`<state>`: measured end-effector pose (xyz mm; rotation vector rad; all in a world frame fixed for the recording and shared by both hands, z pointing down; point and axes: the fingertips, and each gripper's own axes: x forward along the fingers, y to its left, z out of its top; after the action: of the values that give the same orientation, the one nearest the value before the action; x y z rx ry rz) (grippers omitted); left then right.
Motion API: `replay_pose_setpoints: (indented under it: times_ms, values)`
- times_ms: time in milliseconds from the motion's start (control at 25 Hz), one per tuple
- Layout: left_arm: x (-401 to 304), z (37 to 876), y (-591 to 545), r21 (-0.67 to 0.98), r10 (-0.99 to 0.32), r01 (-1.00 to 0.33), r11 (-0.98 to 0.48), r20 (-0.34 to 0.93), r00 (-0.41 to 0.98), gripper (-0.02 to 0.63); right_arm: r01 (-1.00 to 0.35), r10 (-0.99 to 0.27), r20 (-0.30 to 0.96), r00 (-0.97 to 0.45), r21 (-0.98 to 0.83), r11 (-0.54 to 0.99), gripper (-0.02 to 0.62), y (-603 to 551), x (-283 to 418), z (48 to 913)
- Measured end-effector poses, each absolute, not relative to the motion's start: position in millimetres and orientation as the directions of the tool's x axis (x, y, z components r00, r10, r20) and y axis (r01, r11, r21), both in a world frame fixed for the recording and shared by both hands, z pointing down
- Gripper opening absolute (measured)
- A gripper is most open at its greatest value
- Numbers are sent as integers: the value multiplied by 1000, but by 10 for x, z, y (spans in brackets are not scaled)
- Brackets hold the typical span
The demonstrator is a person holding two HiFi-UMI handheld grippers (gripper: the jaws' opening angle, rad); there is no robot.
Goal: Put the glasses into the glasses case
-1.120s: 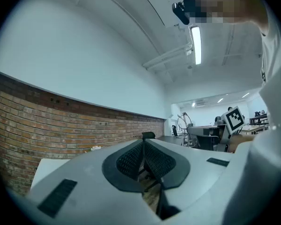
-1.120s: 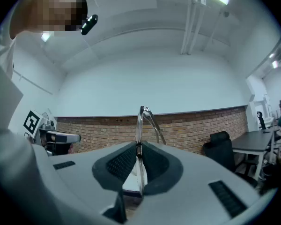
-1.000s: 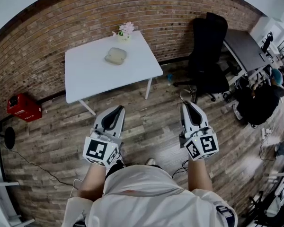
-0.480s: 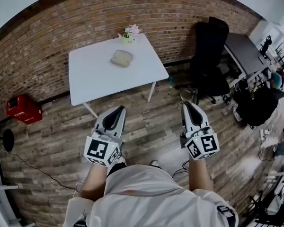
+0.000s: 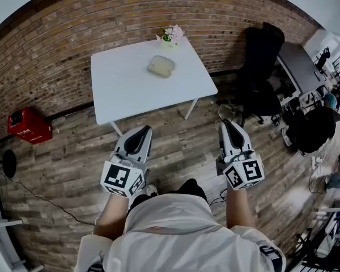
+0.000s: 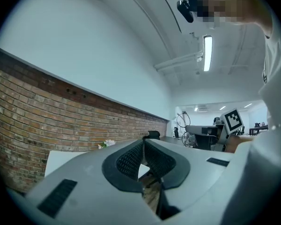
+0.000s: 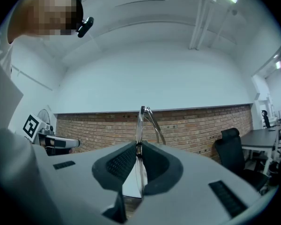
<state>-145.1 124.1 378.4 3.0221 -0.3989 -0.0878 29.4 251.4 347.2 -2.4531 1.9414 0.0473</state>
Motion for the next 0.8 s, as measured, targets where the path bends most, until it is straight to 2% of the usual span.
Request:
replay_pose_setpoints:
  times_ms: [160,480,800]
  values:
    - [-1526,3779,1040,100,-267,-261,-960,-53,962,23,-977,-977,-40,209,24,-210,87,2249,273,3410]
    - [-1443,3844,437,103,-355,-350,-931,-32,934,23,-992,-991,-23,130,-3,-130,87,1519,498,3587]
    - [-750,3652,-136,63,-409,-407,-911,-24,912,23,-998,-997,-42,57,-16,-57,87,858,1210,3499]
